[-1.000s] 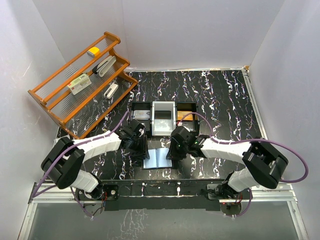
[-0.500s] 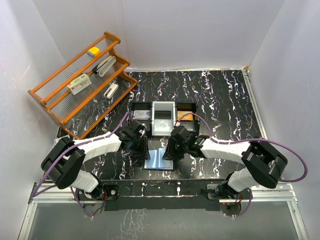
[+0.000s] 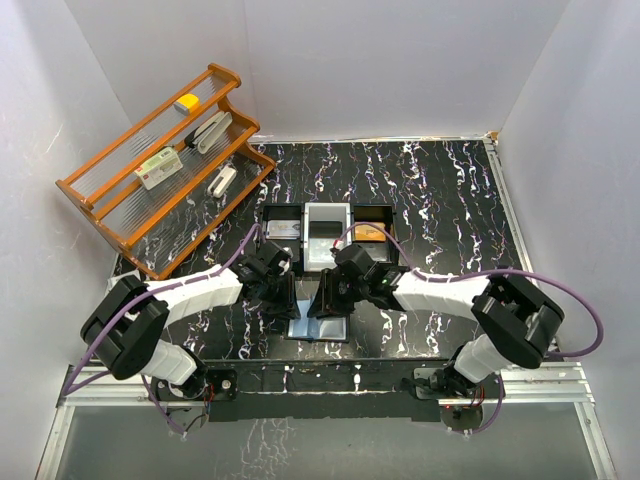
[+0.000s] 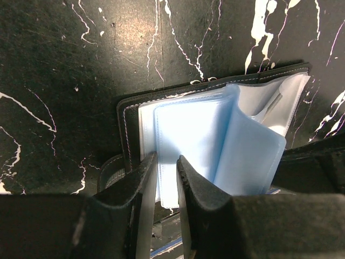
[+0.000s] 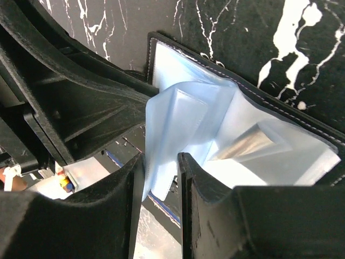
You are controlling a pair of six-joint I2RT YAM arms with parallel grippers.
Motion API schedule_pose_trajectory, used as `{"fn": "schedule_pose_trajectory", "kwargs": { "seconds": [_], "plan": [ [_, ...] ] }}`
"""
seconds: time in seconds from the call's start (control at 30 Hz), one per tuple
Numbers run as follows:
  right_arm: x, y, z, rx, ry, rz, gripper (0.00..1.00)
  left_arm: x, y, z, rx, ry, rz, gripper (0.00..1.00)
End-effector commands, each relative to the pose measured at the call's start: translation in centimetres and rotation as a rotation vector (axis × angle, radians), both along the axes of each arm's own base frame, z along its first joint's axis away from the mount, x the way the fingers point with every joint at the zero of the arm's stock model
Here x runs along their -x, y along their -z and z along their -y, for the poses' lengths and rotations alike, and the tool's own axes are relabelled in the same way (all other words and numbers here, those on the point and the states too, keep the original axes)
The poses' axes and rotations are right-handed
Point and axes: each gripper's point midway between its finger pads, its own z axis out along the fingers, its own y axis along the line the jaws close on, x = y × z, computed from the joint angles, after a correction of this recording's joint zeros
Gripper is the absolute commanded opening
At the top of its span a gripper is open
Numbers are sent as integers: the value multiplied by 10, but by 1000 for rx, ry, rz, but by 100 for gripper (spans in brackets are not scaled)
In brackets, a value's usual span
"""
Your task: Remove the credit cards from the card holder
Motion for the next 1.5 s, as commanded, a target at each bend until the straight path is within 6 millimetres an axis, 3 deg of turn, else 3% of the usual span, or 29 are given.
{"fn": "schedule_pose_trajectory", "kwargs": {
  "seconds": [0.0, 0.23, 0.33, 0.5, 0.6, 1.1, 1.27, 1.47],
  "plan": [
    [-8, -27, -27, -110, -48, 33, 28, 9, 3, -10, -31, -6, -8, 20],
    [-14, -18, -16, -17, -15, 45, 22, 8, 2, -10, -40, -8, -6, 19],
    [-21, -19, -3, 44, 38, 73, 30, 6, 0, -10, -42, -7, 0, 19],
    [-29, -2, 37, 260, 143, 95, 48, 6, -2, -11, -43, -11, 2, 19],
    [-26, 2, 43, 284, 143, 85, 55, 5, -4, -10, -37, -11, 6, 19],
    [-9, 43, 43, 338, 105, -31, 57, 8, 0, -6, -28, 5, -14, 19],
    [-5, 33, 17, 209, 39, -43, 54, 8, 1, -5, -19, 2, -19, 20],
    [-5, 19, -13, 68, -27, -58, 40, 9, 3, -2, -6, 8, -28, 19]
  ]
}}
